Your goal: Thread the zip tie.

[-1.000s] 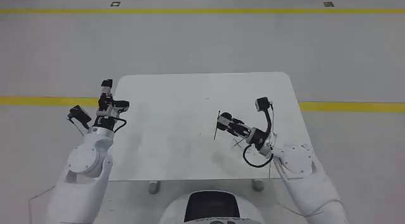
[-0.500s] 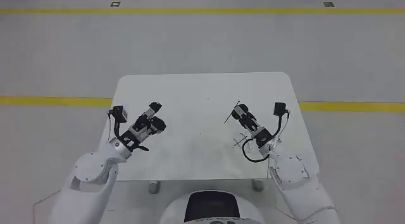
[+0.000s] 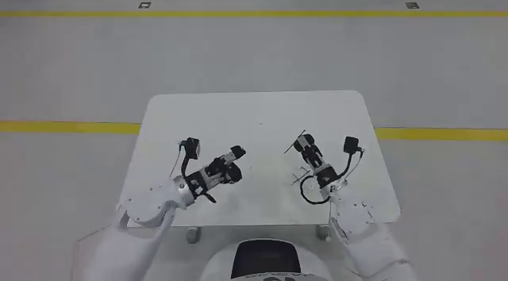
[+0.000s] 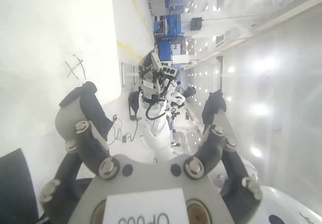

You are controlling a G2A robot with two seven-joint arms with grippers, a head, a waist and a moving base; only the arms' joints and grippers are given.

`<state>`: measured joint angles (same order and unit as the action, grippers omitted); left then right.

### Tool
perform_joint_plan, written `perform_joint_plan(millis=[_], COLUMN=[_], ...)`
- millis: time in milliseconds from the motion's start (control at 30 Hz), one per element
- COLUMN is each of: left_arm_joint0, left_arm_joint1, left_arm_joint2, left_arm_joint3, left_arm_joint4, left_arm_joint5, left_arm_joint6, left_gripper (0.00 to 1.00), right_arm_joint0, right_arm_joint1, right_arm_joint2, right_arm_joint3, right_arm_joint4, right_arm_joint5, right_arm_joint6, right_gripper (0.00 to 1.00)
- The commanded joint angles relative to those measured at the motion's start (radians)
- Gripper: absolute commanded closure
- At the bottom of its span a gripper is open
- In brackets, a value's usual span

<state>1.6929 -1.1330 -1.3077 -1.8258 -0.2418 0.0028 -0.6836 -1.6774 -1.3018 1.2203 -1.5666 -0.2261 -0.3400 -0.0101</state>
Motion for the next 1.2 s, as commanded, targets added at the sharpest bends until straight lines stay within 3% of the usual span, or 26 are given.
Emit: perform_joint_plan(millis=[0, 267, 400, 600, 633, 833, 933, 1100, 1167], left_arm_joint0=[-0.014, -0.014, -0.043, -0.133, -0.146, -0.146, -0.143, -0.135, -0.137], left_arm_joint1=[0.0, 0.0, -0.002, -0.015, -0.015, -0.015, -0.018, -0.027, -0.026], left_arm_joint2=[0.028, 0.028, 0.108, 0.249, 0.259, 0.259, 0.265, 0.274, 0.277], left_arm_joint3=[0.005, 0.005, -0.006, 0.032, 0.038, 0.038, 0.045, 0.059, 0.057], left_arm_joint4=[0.019, 0.019, 0.047, 0.071, 0.088, 0.088, 0.057, 0.042, 0.06], left_arm_joint5=[0.011, 0.011, 0.011, 0.054, 0.049, 0.049, 0.035, 0.043, 0.038], left_arm_joint6=[-0.003, -0.003, -0.071, -0.123, -0.129, -0.129, -0.077, 0.114, 0.119], left_gripper=[0.0, 0.0, 0.0, 0.0, 0.0, 0.0, 0.0, 0.0, 0.0], right_arm_joint0=[0.003, 0.003, 0.006, 0.016, 0.017, 0.017, 0.015, 0.002, 0.002], right_arm_joint1=[-0.001, -0.001, -0.002, -0.002, -0.002, -0.002, -0.003, -0.005, -0.004], right_arm_joint2=[-0.009, -0.009, -0.027, -0.037, -0.034, -0.034, -0.043, -0.06, -0.059], right_arm_joint3=[0.016, 0.016, 0.013, 0.045, 0.045, 0.045, 0.037, 0.015, 0.013], right_arm_joint4=[-0.002, -0.002, -0.006, 0.03, 0.029, 0.029, 0.021, 0.053, 0.05], right_arm_joint5=[0.0, 0.0, 0.0, 0.0, 0.0, 0.0, 0.0, 0.0, 0.0], right_arm_joint6=[-0.008, -0.008, 0.012, 0.027, 0.025, 0.025, 0.016, 0.0, -0.002], right_gripper=[1.0, 1.0, 1.0, 1.0, 1.0, 1.0, 1.0, 1.0, 1.0])
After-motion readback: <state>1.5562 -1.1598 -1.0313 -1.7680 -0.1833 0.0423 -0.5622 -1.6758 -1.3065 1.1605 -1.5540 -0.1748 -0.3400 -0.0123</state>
